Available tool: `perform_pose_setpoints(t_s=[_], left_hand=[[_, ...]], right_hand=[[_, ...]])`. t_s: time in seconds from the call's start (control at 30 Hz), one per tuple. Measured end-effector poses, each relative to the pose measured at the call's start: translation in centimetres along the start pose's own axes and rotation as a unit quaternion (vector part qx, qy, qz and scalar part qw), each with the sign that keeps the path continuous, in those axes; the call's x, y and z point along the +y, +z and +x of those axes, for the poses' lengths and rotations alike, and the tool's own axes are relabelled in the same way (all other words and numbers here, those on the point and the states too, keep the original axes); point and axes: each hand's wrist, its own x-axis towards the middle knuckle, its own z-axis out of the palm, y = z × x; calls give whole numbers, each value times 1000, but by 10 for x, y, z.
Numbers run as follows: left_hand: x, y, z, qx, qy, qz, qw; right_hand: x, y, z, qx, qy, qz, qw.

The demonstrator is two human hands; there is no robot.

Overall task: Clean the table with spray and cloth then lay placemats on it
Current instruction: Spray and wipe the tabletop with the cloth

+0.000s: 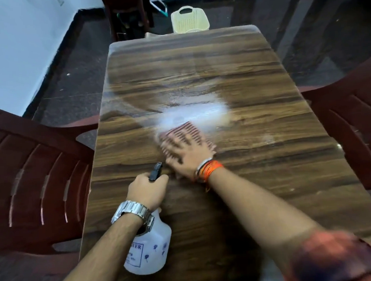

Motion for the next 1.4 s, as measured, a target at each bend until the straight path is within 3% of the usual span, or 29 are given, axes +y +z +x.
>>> perform_pose_setpoints(t_s=[0.07, 0.1, 0.13, 0.2, 0.27, 0.33, 0.37, 0.47, 0.57, 0.63, 0.67, 0.73, 0.8, 0.87, 0.93, 1.03, 1.27, 1.4], left_hand=[[2, 5, -8, 2, 6, 10, 1000], [1, 7, -11, 1, 9, 7, 1000], [0, 9, -16, -1, 11, 3, 1000], [-3, 9, -26, -1, 11, -1, 1000], [-11, 8, -34, -5, 10, -14, 1000], [-20, 5, -41, -6, 7, -22, 1000], [-24, 4, -46, -4, 4, -23, 1000], [-34, 2, -58, 3, -8, -14, 1000], [-38, 0, -73, 17, -13, -17, 1000], [-42, -1, -81, 18, -10, -13, 1000], [-44, -2, -85, 21, -9, -14, 1000], [-51, -5, -95, 23, -11, -26, 999], [-60, -6, -105, 26, -21, -42, 999], [-68, -11, -117, 31, -28, -54, 998], [-77, -14, -126, 32, -28, -58, 997], [-94, -23, -139, 29, -20, -63, 997], [-143, -62, -161, 12, 24, -48, 998], [-185, -104, -166, -12, 63, -28, 998]], right_hand=[[-6, 3, -28, -34, -112, -16, 993], [11, 2, -36, -17, -103, -15, 994], [35, 2, -42, 14, -52, -16, 998], [99, -2, -59, 64, 146, -1, 987], [156, -9, -81, 76, 368, 57, 925], [171, -16, -95, 56, 478, 125, 868], [161, -18, -96, 52, 484, 131, 864], [79, -4, -85, 58, 354, 80, 930], [-38, 22, -91, 17, 72, 32, 997], [-90, 29, -107, -56, -102, -1, 993], [-100, 28, -116, -73, -137, -3, 988], [-85, 28, -129, -31, -97, 21, 995], [-50, 31, -140, 28, 58, 38, 997], [-15, 32, -155, 68, 238, 57, 967], [-3, 29, -166, 60, 333, 91, 937], [-38, 32, -180, 36, 347, 104, 931], [-197, 65, -233, 5, 185, 72, 980], [-283, 83, -263, 5, 226, 86, 970]])
